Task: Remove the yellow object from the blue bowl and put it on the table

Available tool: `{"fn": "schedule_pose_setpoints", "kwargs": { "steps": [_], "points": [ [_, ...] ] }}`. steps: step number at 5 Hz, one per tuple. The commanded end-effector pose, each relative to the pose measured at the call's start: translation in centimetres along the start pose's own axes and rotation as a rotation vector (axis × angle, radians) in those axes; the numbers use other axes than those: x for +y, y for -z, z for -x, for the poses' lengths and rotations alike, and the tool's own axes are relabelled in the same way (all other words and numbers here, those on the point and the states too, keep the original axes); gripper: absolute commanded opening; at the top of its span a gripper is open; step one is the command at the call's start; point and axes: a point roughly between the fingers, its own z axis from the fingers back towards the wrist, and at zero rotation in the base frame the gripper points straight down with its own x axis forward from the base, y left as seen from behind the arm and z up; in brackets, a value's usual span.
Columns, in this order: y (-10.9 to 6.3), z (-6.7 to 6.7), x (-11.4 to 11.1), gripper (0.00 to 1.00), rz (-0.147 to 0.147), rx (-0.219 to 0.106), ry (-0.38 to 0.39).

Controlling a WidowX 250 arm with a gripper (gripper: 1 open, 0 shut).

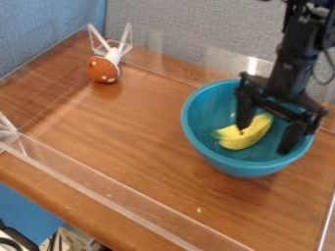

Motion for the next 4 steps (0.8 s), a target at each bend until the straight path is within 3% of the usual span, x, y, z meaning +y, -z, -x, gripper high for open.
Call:
{"fn": "schedule_pose_setpoints", "kwargs": {
  "steps": [1, 2, 3, 4],
  "points": [
    [-2.3, 0.6, 2.1, 1.00, 0.009, -0.074, -0.015],
    [-2.0, 1.0, 2.6, 1.00, 0.003, -0.123, 0.048],
    [-1.5, 0.6, 2.1, 1.00, -0.011, -0.143, 0.124],
    [-0.4, 0.0, 1.9, 1.00, -0.027, -0.150, 0.123]
  ]
}}
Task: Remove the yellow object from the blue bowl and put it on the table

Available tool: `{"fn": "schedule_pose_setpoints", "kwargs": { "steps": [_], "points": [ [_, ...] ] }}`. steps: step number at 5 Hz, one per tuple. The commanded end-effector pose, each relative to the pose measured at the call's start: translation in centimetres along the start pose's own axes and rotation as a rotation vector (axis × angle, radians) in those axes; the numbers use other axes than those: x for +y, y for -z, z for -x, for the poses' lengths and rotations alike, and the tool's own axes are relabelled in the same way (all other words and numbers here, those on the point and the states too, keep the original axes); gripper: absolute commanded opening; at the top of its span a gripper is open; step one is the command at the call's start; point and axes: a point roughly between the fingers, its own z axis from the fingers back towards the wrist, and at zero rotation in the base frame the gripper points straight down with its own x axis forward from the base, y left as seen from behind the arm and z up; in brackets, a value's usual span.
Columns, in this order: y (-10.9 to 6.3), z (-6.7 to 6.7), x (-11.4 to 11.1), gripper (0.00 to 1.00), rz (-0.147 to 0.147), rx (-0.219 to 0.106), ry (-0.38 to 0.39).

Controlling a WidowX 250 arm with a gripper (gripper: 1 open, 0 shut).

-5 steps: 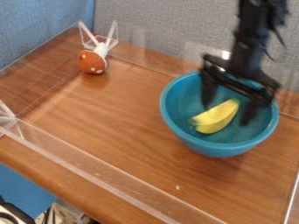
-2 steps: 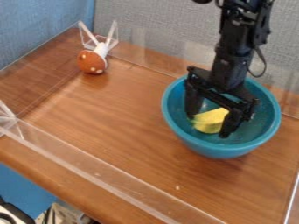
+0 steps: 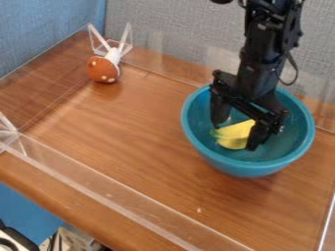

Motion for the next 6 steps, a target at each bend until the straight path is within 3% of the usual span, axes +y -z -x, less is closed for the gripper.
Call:
{"fn": "schedule_pose_setpoints", "kwargs": {
  "steps": [1, 2, 4, 6],
  "points": [
    [-0.2, -0.7, -0.3, 1.00, -0.020, -0.039, 0.005],
    [0.1, -0.8, -0.1, 1.00, -0.033, -0.056, -0.011],
    [-2.4, -2.0, -0.4, 1.00, -0.050, -0.097, -0.030],
    [-1.4, -1.5, 1.8, 1.00, -0.052, -0.114, -0.138]
  ]
}}
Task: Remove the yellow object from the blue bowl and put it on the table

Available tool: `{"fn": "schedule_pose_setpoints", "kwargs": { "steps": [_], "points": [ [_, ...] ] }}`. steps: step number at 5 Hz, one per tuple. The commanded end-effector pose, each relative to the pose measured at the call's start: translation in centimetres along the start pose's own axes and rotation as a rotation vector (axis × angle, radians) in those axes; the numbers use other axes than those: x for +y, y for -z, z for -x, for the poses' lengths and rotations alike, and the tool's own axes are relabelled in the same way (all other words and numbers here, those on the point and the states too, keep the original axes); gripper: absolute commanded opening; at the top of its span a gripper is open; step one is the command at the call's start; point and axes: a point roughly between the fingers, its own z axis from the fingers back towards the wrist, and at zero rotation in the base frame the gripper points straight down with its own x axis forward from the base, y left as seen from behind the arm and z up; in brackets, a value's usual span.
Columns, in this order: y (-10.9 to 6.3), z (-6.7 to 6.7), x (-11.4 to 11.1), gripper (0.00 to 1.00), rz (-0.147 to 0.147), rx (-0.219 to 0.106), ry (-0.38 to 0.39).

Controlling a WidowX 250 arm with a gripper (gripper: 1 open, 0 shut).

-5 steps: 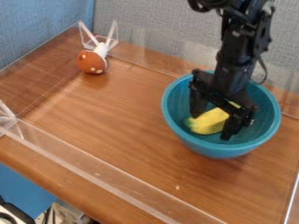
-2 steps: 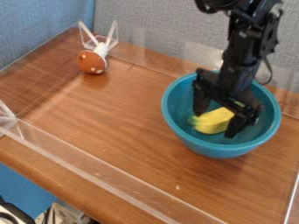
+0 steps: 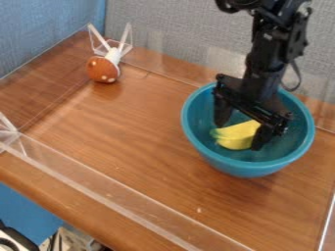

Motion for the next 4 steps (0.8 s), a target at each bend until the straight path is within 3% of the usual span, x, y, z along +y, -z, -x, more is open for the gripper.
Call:
{"fn": "schedule_pose_setpoints", "kwargs": {
  "steps": [1, 2, 4],
  "points": [
    [-2.2, -1.0, 0.8, 1.00, 0.005, -0.077, 0.007],
    [-2.4, -1.8, 0.7, 1.00, 0.003, -0.090, 0.042],
    [-0.9, -2.3, -1.9, 1.00, -0.013, -0.086, 0.056]
  ]
}}
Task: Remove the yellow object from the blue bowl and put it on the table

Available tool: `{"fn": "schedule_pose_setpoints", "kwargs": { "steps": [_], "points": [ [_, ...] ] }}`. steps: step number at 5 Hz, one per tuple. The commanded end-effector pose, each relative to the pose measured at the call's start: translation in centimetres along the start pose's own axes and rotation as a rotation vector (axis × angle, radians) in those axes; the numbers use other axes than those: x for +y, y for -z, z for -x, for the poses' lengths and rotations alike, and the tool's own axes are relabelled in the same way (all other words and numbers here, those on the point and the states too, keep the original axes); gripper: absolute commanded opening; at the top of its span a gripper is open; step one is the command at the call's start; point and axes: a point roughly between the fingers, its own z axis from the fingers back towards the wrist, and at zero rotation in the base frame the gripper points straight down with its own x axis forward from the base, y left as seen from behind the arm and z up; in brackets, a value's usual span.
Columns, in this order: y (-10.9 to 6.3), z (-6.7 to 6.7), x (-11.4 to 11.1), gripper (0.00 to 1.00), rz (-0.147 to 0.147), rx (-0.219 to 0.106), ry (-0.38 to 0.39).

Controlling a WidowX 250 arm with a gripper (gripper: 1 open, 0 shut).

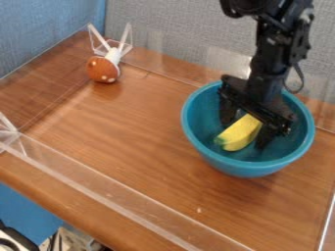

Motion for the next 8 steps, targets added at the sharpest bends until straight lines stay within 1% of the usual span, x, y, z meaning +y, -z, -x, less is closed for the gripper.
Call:
{"fn": "schedule_pose_setpoints", "kwargs": {
  "steps": [1, 2, 3, 4, 5, 6, 7, 8],
  "points": [
    [-2.0, -1.2, -0.6, 1.00, -0.001, -0.076, -0.027],
    [-1.6, -0.8, 1.1, 1.00, 0.006, -0.092, -0.055],
    [-1.8, -0.3, 0.8, 0.00, 0.006, -0.110, -0.068],
    [-2.8, 0.3, 0.7, 0.00, 0.005, -0.145, -0.087],
    [-5.5, 0.2, 0.6, 0.00, 0.001, -0.196, -0.101],
    [-8.5, 0.7, 2.1, 0.00, -0.015, -0.247, -0.164],
    [-9.8, 2.4, 5.5, 0.00, -0.039, -0.255, -0.289],
    [-9.0, 4.2, 9.1, 0.00, -0.037, -0.229, -0.391]
  ]
}}
